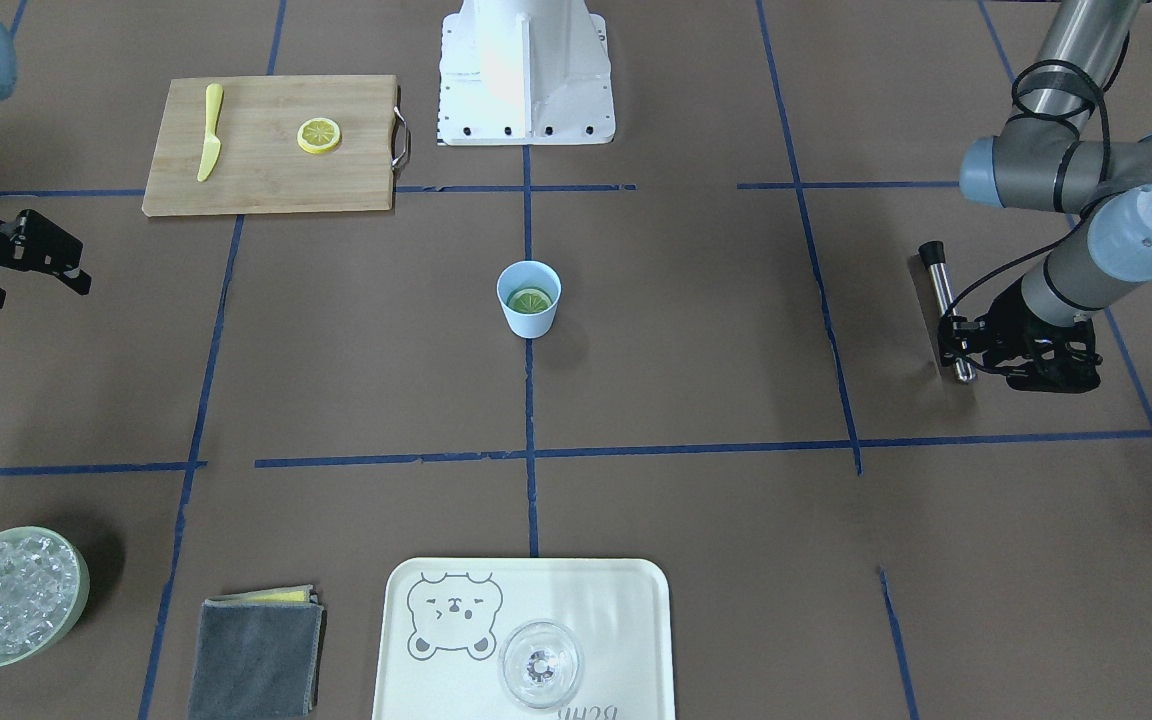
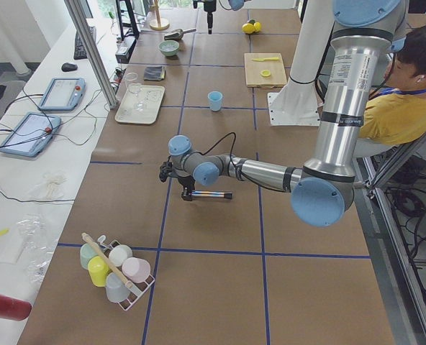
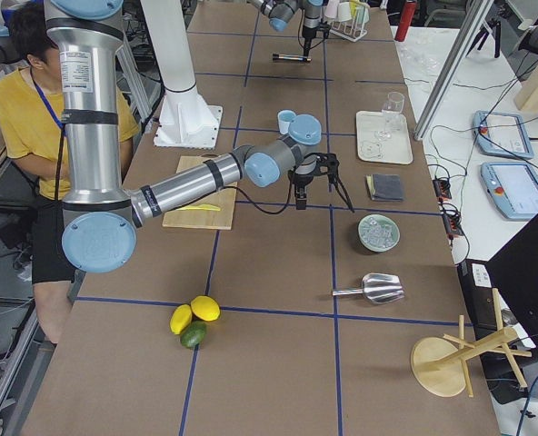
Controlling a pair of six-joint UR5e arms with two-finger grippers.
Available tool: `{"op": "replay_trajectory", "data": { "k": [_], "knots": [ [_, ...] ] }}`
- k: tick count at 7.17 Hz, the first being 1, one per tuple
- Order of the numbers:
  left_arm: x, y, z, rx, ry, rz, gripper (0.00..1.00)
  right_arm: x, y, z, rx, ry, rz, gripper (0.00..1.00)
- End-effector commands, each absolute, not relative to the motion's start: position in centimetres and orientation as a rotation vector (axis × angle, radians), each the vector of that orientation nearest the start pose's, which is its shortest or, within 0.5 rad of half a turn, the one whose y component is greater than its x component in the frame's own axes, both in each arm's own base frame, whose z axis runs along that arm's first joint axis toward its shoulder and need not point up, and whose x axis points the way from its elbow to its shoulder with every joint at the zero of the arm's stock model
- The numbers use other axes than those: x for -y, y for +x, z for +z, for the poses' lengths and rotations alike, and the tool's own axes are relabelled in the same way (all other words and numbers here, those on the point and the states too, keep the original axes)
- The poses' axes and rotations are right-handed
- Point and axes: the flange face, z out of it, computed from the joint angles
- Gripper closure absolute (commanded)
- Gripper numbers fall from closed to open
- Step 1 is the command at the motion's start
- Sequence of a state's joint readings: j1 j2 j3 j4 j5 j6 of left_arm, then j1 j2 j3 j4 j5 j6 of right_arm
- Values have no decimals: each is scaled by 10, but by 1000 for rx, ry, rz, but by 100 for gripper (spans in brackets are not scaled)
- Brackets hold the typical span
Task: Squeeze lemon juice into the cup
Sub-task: 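Grasp the steel muddler with the left gripper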
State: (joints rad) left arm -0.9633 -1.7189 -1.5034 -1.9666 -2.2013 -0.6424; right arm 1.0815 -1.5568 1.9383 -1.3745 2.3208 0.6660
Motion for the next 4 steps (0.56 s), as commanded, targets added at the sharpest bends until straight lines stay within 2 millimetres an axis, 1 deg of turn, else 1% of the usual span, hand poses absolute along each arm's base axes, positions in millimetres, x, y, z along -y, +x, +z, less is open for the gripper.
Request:
{"op": "replay_trajectory", "data": {
  "k": [1, 2, 3, 4],
  "knots": [
    [518, 270, 577, -770, 11, 119, 48, 466, -174, 449, 907, 62, -51, 0],
    [518, 270, 577, -771, 11, 118, 52, 466, -174, 449, 907, 63, -52, 0],
    [511, 283, 577, -772, 1, 140, 52, 466, -173, 449, 909, 63, -51, 0],
    [511, 284, 576, -773, 1, 142, 66, 466, -173, 447, 910, 65, -52, 0]
  ]
}}
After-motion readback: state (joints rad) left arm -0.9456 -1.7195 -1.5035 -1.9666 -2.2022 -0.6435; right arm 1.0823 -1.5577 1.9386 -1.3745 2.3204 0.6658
